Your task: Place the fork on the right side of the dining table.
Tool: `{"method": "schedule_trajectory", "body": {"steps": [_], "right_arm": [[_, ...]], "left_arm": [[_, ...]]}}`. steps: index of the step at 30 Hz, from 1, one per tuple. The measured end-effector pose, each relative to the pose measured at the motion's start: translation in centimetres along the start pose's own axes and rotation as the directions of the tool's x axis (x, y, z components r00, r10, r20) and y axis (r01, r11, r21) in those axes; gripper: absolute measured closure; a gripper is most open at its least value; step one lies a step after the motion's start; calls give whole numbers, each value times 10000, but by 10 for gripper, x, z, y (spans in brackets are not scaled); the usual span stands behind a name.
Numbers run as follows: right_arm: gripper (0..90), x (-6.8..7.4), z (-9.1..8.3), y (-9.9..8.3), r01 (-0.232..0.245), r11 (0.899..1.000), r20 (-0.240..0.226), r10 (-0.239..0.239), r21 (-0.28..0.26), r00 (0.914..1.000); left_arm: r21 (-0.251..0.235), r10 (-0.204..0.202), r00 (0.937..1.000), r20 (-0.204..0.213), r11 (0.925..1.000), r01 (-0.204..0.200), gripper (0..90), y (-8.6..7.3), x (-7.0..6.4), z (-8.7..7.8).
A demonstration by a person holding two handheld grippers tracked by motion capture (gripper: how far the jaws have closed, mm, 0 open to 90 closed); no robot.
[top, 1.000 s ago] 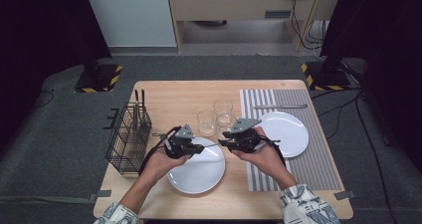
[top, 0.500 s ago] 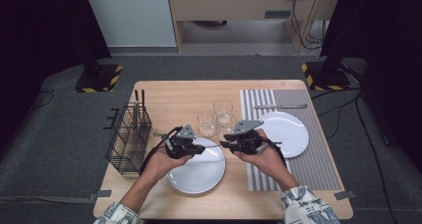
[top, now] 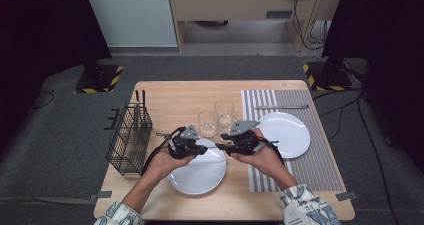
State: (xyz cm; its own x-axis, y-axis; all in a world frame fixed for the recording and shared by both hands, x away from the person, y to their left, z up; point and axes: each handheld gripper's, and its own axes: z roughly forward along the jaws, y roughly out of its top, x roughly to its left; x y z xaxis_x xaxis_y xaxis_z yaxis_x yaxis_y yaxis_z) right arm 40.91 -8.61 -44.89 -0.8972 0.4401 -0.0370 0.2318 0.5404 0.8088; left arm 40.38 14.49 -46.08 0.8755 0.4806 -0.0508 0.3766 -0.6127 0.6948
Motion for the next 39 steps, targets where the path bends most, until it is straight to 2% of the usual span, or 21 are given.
{"method": "schedule_trajectory", "body": {"steps": [11,22,39], "right_arm": [[584,6,17,5,678,9966,-309,-663,477,9973],[648,8,27,5,941,9929,-460,-909,726,9948],[714,12,30,2,1229,9873,-631,-1169,1003,9911]], "left_arm": [[155,78,10000,-45,9998,-77,859,-2,-1,-1],[41,-39,10000,-18,10000,39,857,-2,2,-4],[100,-48,9999,156,9999,47,835,-4,4,-3]]}}
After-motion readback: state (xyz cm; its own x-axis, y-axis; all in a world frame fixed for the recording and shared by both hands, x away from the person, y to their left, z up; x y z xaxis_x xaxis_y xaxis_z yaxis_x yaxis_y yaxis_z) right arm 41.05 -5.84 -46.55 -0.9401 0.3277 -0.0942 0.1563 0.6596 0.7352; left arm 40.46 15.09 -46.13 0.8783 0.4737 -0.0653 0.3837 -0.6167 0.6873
